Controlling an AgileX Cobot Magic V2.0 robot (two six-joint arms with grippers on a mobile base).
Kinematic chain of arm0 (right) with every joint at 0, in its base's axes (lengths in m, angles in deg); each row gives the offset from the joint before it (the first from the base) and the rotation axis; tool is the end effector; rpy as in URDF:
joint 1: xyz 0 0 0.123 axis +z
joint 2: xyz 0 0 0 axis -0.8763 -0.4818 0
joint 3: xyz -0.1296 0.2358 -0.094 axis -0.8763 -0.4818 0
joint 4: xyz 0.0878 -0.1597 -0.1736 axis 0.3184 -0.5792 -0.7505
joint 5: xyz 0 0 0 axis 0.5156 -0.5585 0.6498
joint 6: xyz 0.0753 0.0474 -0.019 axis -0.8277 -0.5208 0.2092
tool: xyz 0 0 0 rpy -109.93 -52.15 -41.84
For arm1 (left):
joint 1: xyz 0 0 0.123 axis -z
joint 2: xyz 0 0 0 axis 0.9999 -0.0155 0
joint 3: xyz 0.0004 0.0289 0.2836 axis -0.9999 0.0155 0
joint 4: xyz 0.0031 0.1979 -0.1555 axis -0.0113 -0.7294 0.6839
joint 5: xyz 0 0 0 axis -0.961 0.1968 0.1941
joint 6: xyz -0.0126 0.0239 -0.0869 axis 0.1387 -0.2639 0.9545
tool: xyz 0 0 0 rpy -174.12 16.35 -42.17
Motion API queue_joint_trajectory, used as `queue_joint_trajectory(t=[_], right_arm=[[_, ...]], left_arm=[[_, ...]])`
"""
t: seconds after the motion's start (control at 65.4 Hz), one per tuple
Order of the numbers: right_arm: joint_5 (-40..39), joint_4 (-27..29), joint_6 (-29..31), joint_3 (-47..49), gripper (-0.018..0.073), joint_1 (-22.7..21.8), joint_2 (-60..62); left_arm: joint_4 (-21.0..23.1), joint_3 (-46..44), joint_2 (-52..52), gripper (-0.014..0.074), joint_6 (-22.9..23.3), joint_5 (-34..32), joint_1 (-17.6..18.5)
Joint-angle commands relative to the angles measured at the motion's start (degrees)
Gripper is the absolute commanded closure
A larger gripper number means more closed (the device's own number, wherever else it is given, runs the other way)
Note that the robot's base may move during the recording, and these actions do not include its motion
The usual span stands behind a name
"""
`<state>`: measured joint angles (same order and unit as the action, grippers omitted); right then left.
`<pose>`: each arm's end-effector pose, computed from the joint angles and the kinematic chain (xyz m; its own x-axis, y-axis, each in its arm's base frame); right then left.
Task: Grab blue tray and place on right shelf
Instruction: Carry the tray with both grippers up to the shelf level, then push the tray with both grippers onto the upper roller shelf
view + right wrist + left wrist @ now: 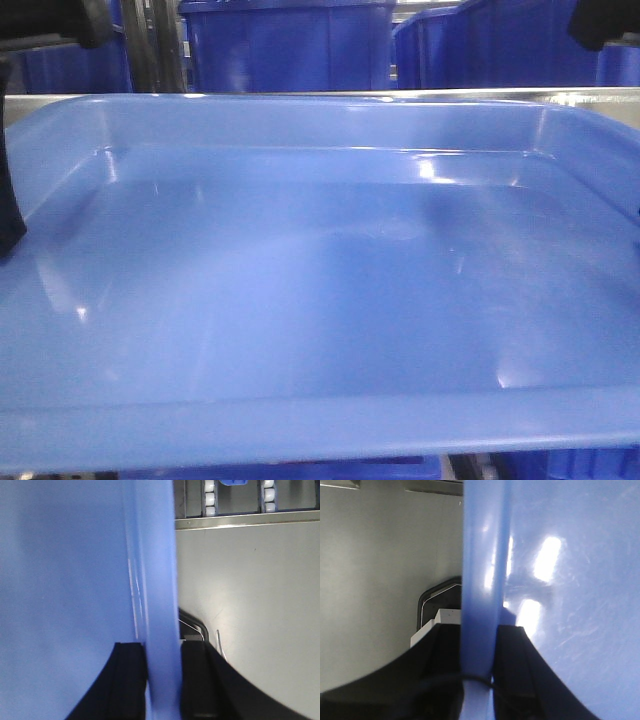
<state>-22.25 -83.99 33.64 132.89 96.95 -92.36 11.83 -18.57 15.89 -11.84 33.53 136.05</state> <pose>0.1668 0.1124 0.2975 -0.9395 0.1454 -0.3102 0.0878 0.9774 0.1923 0.1576 -0.1611 0.2998 -0.9748 -0.0187 -0.2223 0.0162 0.9879 -0.1544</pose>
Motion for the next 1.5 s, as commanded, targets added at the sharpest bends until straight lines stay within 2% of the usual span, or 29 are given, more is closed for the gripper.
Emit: queue_joint_trajectory(t=[0.0, 0.994, 1.101, 1.285, 1.376, 1.483], right_arm=[[-3.42, 0.8, -0.74, 1.81, 0.034, 0.33, 1.29], [-3.98, 0.8, -0.74, 1.81, 0.034, 0.28, 1.29], [-3.87, 0.8, -0.74, 2.18, 0.034, 0.28, 1.29], [-0.87, 0.74, 0.15, 7.19, 0.034, 0.28, 1.29], [-0.44, -0.09, 1.3, 11.55, 0.034, 0.28, 1.29], [0.24, -0.93, 3.1, 17.68, 0.034, -0.02, 0.11]], left_arm=[[1.3, -1.62, 1.31, 0.0594, 0.8, -1.19, 0.21], [1.3, -1.62, 1.31, 0.0594, 0.8, -2.29, 0.21], [0.22, -1.62, 1.31, 0.0595, 0.5, -2.55, 0.21], [0.22, -5.83, 1.44, 0.0594, -0.62, -1.7, 0.21], [-0.48, -10.01, 1.44, 0.0594, -2.68, -1.82, 0.21], [-4.12, -15.09, 1.0, 0.0594, -5.66, -1.92, 0.05]])
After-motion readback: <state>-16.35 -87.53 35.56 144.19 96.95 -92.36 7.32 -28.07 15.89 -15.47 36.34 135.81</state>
